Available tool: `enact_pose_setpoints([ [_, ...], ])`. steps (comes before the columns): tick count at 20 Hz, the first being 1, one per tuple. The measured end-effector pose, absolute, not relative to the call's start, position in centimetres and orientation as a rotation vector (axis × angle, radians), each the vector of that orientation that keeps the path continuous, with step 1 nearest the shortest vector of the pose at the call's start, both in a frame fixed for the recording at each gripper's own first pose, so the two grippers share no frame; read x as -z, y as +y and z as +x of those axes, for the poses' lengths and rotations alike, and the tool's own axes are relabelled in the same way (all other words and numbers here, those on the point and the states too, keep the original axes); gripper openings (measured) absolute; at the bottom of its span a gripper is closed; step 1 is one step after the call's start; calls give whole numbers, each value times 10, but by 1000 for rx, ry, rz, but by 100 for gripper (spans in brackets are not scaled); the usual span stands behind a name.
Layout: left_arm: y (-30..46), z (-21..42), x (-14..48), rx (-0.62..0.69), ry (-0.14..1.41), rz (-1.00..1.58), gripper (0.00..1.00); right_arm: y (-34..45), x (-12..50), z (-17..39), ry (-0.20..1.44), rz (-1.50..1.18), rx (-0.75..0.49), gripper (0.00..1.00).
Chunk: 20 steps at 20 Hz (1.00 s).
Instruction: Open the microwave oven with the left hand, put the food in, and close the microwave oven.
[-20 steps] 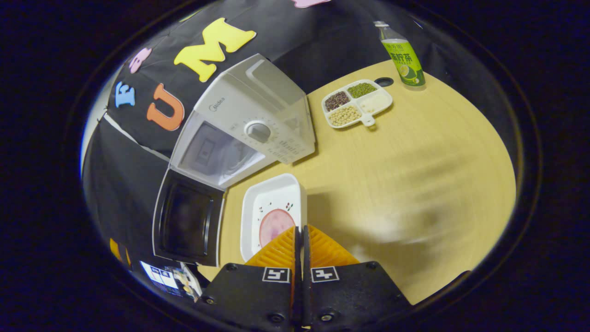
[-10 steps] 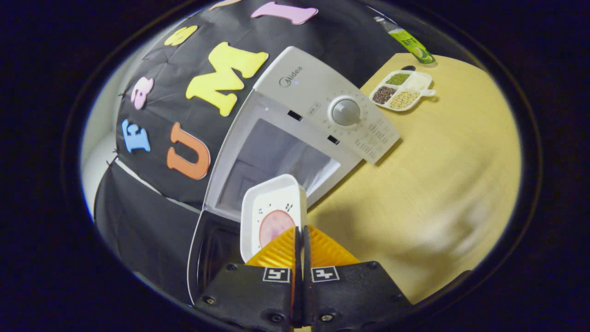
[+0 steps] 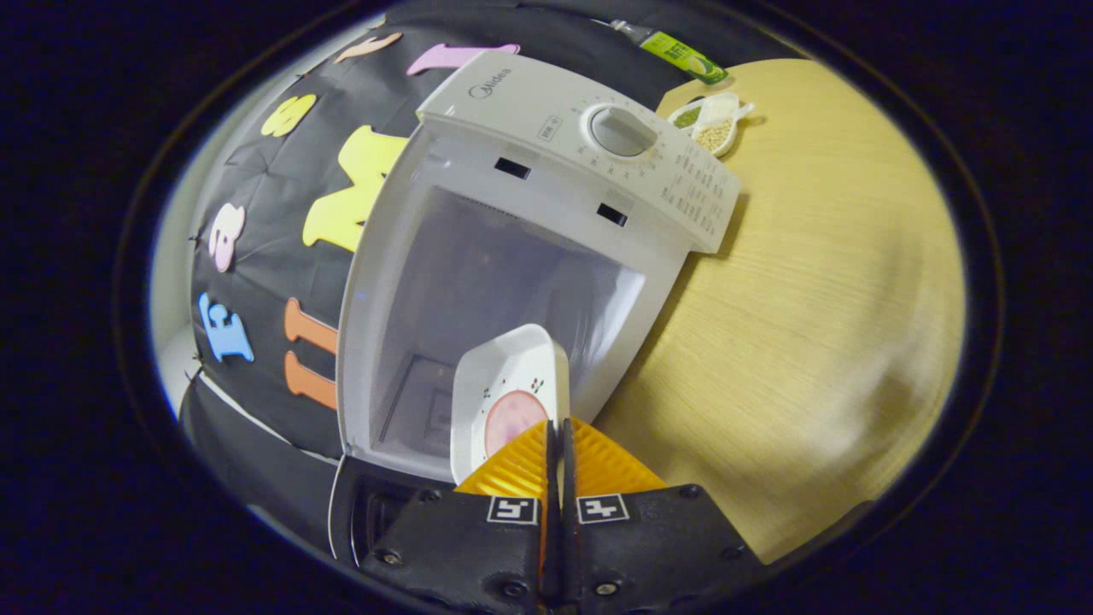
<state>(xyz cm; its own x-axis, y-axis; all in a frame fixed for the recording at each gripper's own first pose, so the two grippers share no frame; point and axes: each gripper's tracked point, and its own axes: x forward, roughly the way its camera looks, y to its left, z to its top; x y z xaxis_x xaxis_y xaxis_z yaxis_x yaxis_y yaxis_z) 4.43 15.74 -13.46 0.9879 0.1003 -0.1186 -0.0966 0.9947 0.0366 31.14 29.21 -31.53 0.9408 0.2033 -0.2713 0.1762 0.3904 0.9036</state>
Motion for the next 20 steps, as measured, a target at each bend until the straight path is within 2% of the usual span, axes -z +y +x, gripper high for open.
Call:
enact_pose_setpoints([
  [9,172,51,134,-118,124,75,91,287,320,386,283,1270,108,3],
  [10,172,50,134,-121,122,78,91,290,323,391,293,1269,99,4],
  [11,171,51,135,-121,121,77,91,289,324,395,294,1270,90,0],
  [12,171,52,136,-121,121,74,91,286,325,398,286,1279,94,5],
  [15,168,51,138,-115,125,72,91,277,324,400,251,1293,106,9],
  [16,168,52,138,-113,126,74,91,277,316,399,224,1299,76,4],
  [17,167,53,139,-110,127,75,91,277,306,401,192,1300,36,3],
  [18,167,53,137,-112,123,77,91,278,299,398,178,1284,18,15],
  [19,166,53,136,-113,123,75,91,276,293,396,154,1253,6,31],
  [20,166,53,136,-113,122,71,91,278,291,392,160,1208,1,56],
])
